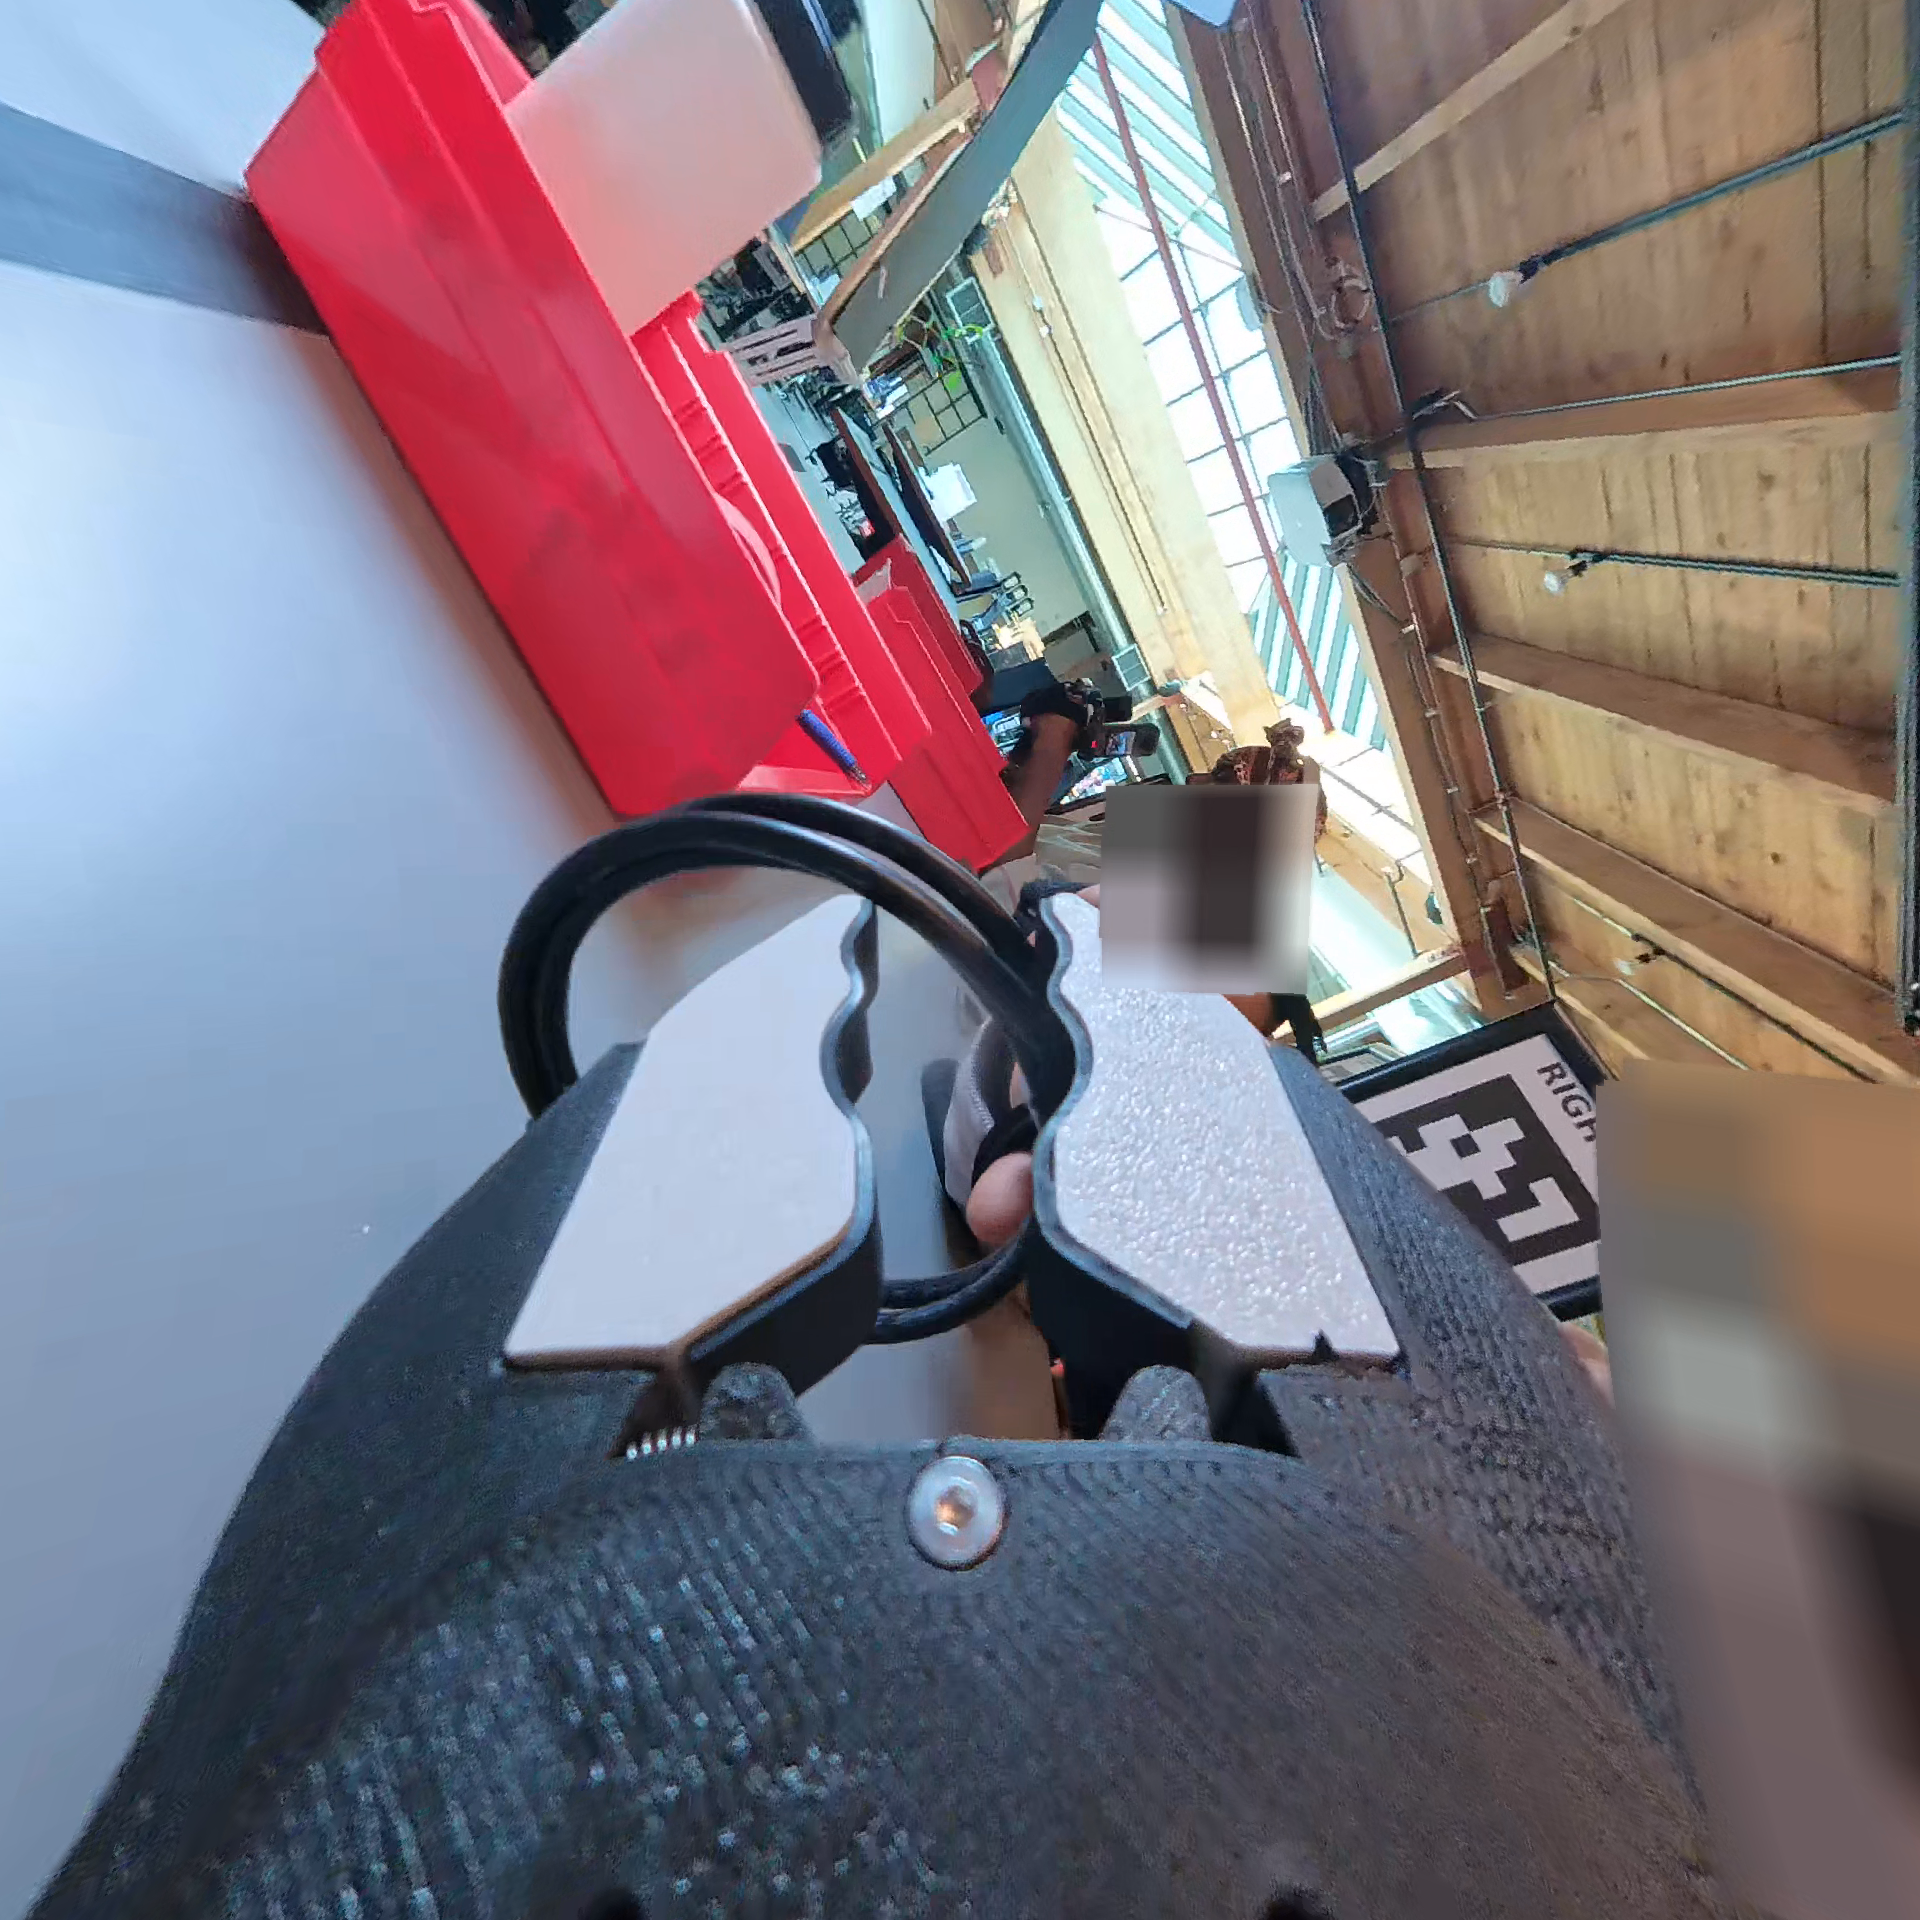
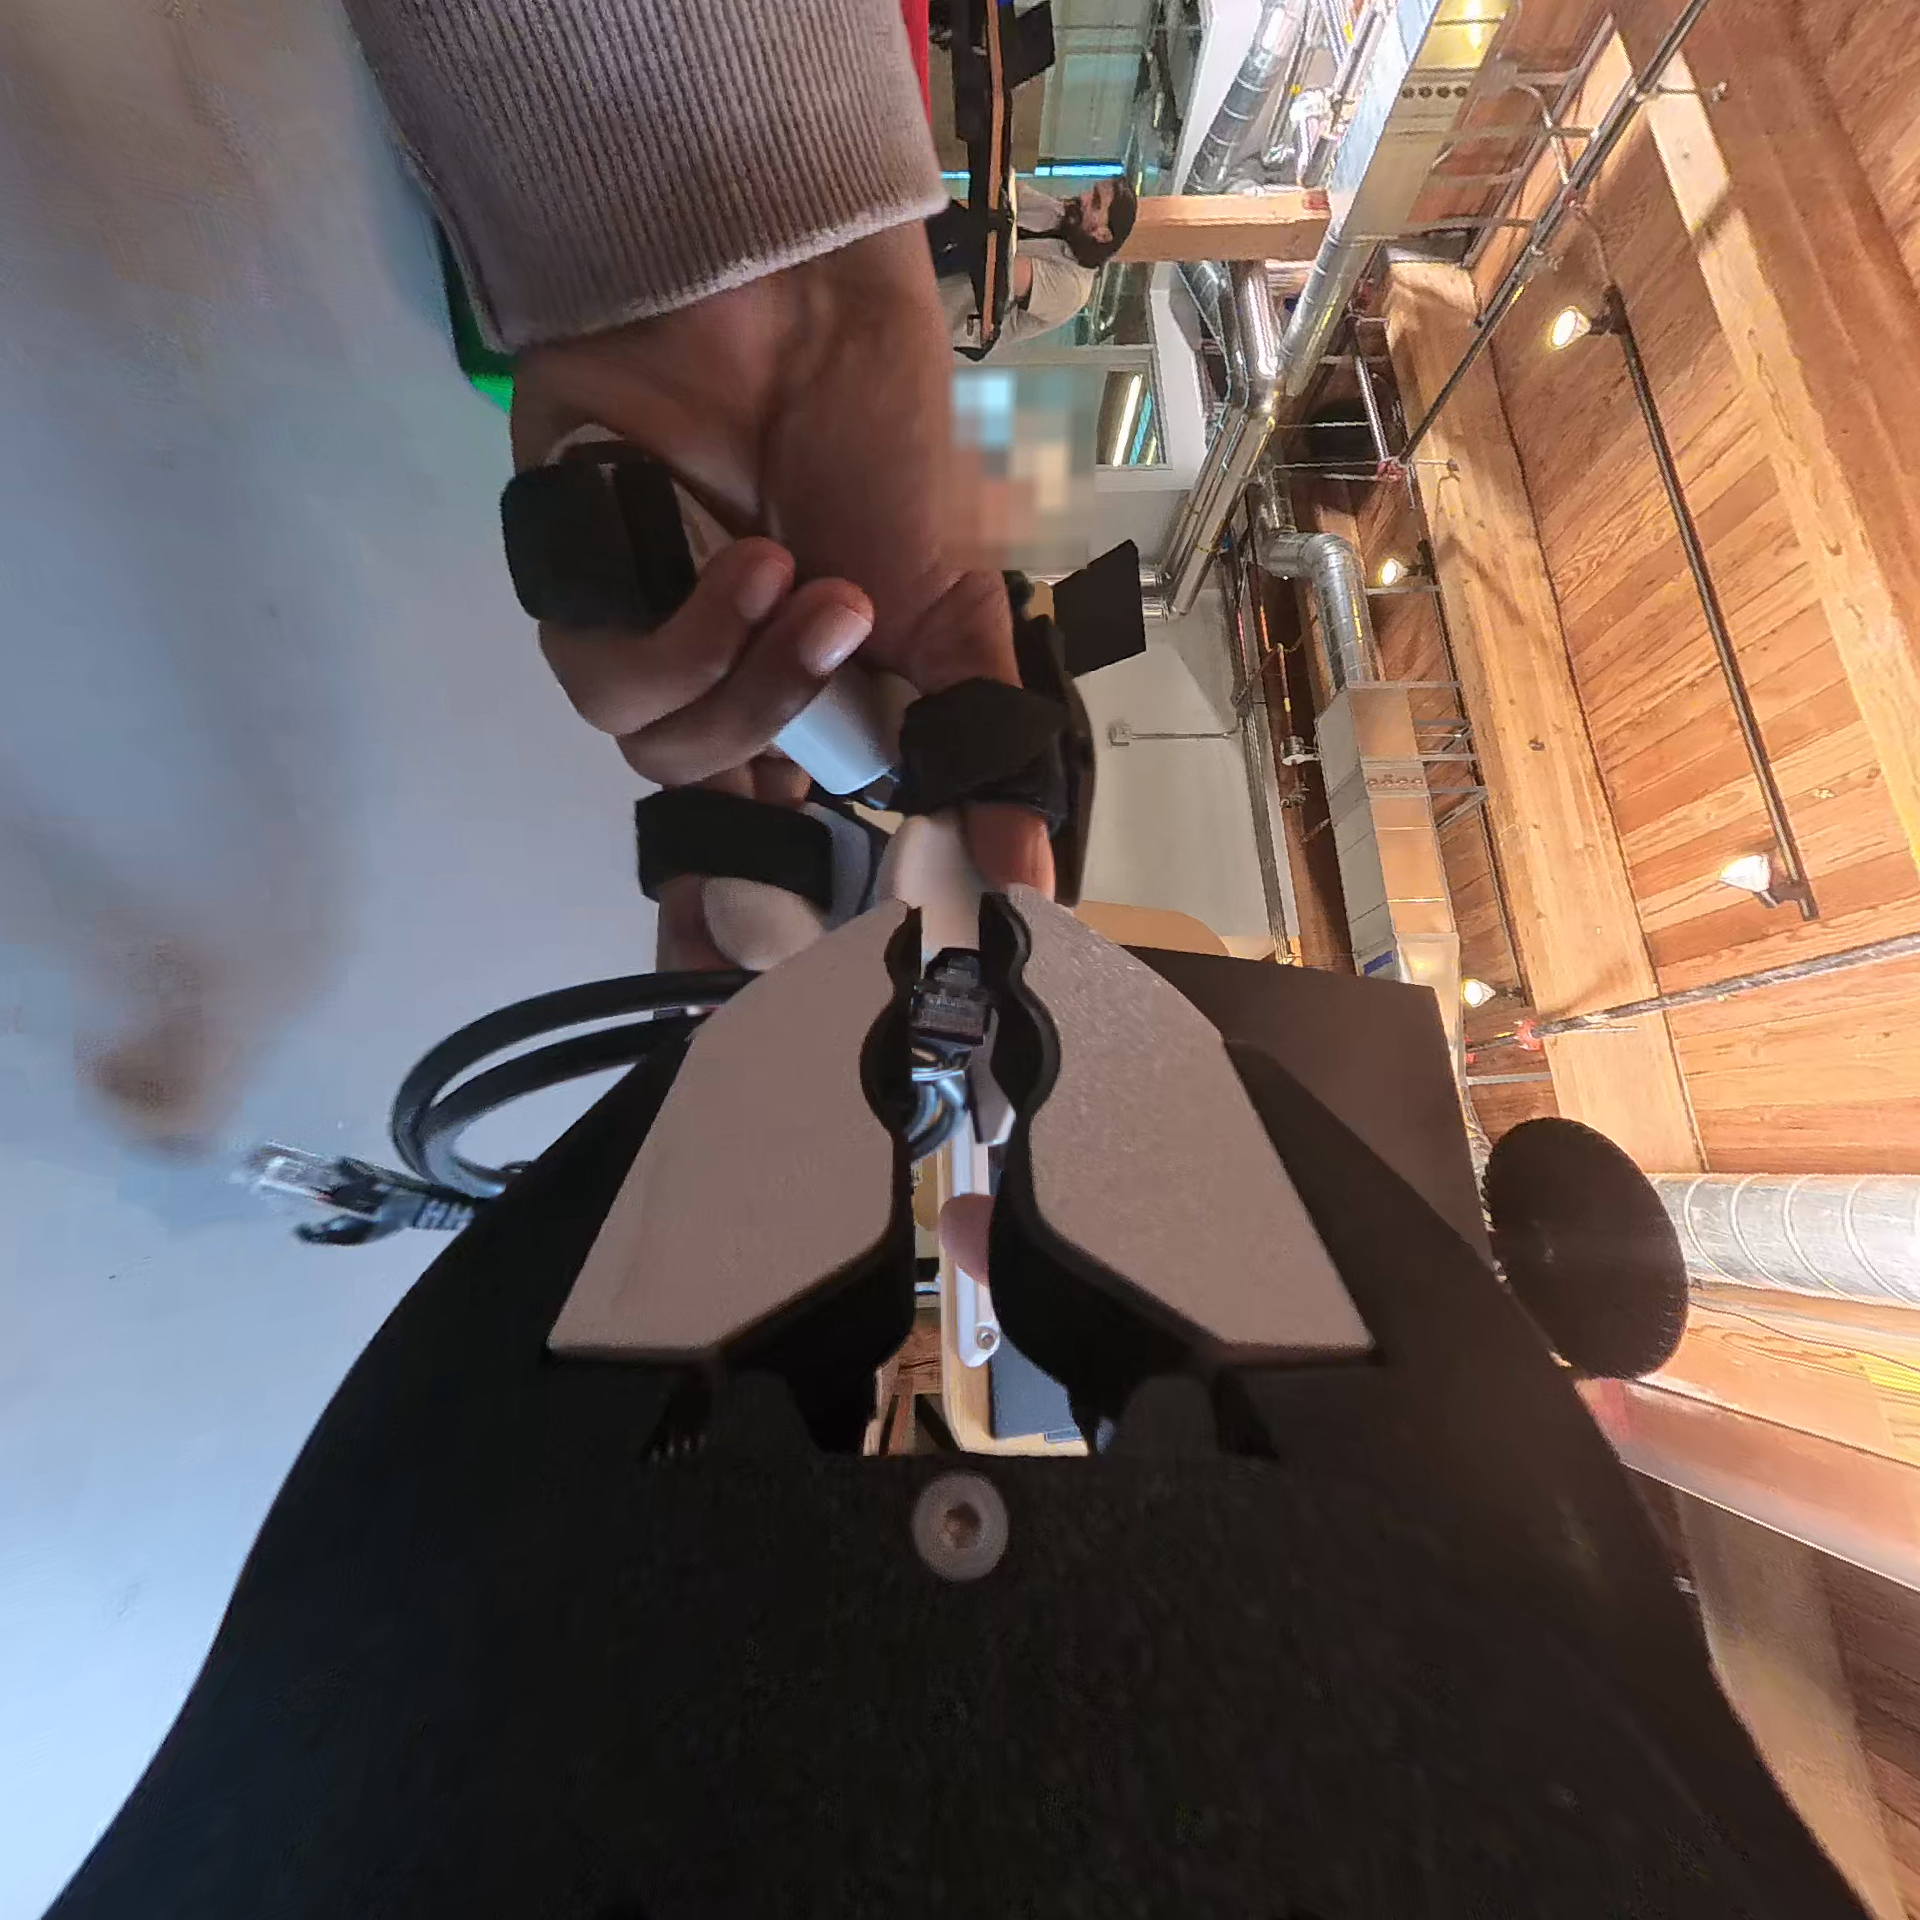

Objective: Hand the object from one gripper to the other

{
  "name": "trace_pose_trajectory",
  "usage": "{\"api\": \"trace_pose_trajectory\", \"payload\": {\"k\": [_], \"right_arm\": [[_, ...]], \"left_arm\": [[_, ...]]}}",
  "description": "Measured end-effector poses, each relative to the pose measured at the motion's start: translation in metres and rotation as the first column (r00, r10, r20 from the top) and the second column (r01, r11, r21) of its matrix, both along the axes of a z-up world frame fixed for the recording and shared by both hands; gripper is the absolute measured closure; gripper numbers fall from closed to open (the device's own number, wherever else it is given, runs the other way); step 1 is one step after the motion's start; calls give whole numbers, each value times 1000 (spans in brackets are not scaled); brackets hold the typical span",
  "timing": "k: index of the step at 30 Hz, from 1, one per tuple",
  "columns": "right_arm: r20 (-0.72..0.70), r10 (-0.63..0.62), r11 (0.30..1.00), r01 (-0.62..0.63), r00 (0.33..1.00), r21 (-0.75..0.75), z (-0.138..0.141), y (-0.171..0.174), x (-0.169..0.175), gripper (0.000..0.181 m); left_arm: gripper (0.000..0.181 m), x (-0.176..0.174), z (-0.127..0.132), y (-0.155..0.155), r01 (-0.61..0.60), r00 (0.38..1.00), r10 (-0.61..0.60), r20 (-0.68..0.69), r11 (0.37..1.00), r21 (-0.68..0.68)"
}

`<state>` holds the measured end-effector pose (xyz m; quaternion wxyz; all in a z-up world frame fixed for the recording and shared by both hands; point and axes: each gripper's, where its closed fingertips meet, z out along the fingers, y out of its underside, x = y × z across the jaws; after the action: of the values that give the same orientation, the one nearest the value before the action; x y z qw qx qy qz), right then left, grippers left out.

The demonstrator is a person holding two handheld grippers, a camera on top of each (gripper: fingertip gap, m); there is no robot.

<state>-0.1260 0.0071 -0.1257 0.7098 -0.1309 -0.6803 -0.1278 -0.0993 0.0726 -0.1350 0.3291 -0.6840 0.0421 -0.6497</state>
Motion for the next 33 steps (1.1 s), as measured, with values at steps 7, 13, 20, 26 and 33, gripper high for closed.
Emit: {"api": "trace_pose_trajectory", "payload": {"k": [7, 13, 20, 26, 33], "right_arm": [[11, -25, 997, 25, 1000, -79, -3, 1, -2, 170], [77, -32, 962, 52, 996, -268, -12, 4, -2, 168], [50, 35, 592, 20, 998, -805, -9, 3, 1, 145], [-274, 102, -293, -234, 956, -927, 42, 7, 22, 139], [-411, 52, -565, -313, 910, -763, 71, 27, 47, 134]], "left_arm": [[159, -9, 7, -1, -16, 1000, 17, -22, 998, 61], [162, -19, 14, 1, -45, 998, 51, -49, 993, 113], [169, -43, 15, -1, -31, 930, 157, -332, 935, 354], [169, 0, 17, -32, 310, 745, 283, -605, 656, 688], [169, 2, 38, -28, 309, 653, 541, -531, 449, 838]]}}
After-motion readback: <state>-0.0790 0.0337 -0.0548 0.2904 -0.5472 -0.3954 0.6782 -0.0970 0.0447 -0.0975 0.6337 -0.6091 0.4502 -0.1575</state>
